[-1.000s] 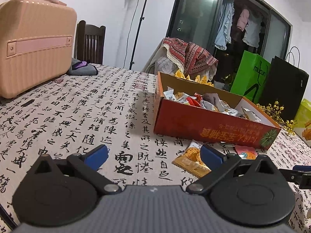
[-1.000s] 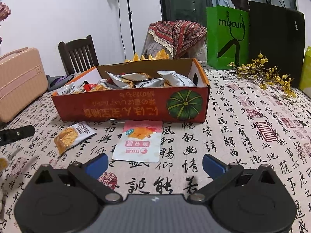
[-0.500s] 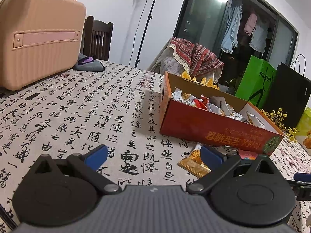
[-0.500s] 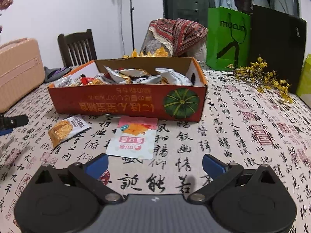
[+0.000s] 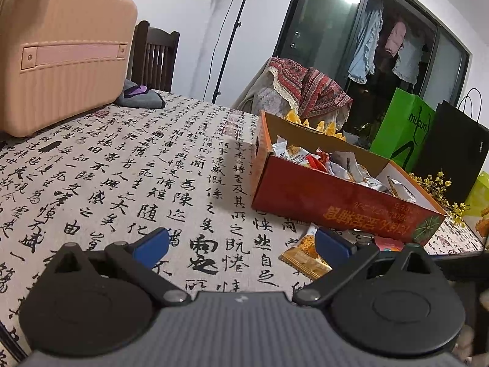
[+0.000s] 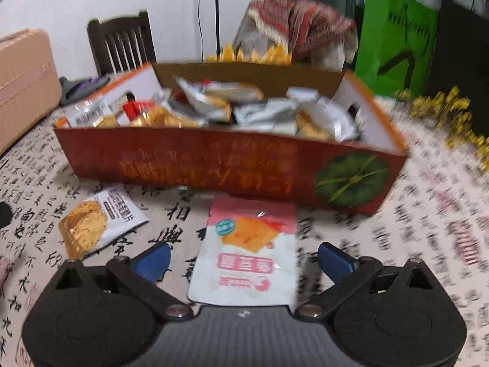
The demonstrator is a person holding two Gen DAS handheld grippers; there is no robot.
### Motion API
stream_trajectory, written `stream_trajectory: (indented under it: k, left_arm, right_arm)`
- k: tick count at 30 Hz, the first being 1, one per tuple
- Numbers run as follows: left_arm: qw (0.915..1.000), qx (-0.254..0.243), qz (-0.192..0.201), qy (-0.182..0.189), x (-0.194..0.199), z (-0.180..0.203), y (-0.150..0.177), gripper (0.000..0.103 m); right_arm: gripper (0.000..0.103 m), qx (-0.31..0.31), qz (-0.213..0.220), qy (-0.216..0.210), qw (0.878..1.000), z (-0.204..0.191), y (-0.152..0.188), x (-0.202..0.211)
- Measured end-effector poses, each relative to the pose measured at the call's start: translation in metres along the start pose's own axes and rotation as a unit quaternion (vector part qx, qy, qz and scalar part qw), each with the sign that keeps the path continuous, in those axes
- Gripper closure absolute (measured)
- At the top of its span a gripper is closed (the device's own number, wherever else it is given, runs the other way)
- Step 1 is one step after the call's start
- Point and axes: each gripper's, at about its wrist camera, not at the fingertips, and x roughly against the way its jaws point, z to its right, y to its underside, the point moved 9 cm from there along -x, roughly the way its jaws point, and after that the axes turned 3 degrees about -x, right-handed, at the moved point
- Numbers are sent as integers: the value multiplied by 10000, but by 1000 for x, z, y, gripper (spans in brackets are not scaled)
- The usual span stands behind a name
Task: Organize snacks
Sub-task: 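Grasp the pink-and-white packet with the right tool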
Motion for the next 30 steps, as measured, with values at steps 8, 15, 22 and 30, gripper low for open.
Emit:
stream_trajectory:
  k: [8, 15, 22, 30]
  left_arm:
    - [10000, 46, -64, 14, -2, -2, 1, 0]
    - [9999, 71, -78, 8, -3, -2, 1, 0]
    - [9999, 80, -85, 15, -3, -3, 1, 0]
    - [9999, 83, -96, 16, -3, -2, 1, 0]
  right_arm:
    - [0, 8, 147, -1, 9999, -2, 0, -4]
    - [29, 215, 367, -253, 9988, -12, 3, 5]
    - [36, 339, 516, -338, 9975, -17, 7, 13]
    - [36, 459, 770, -219, 9957, -19, 9, 23]
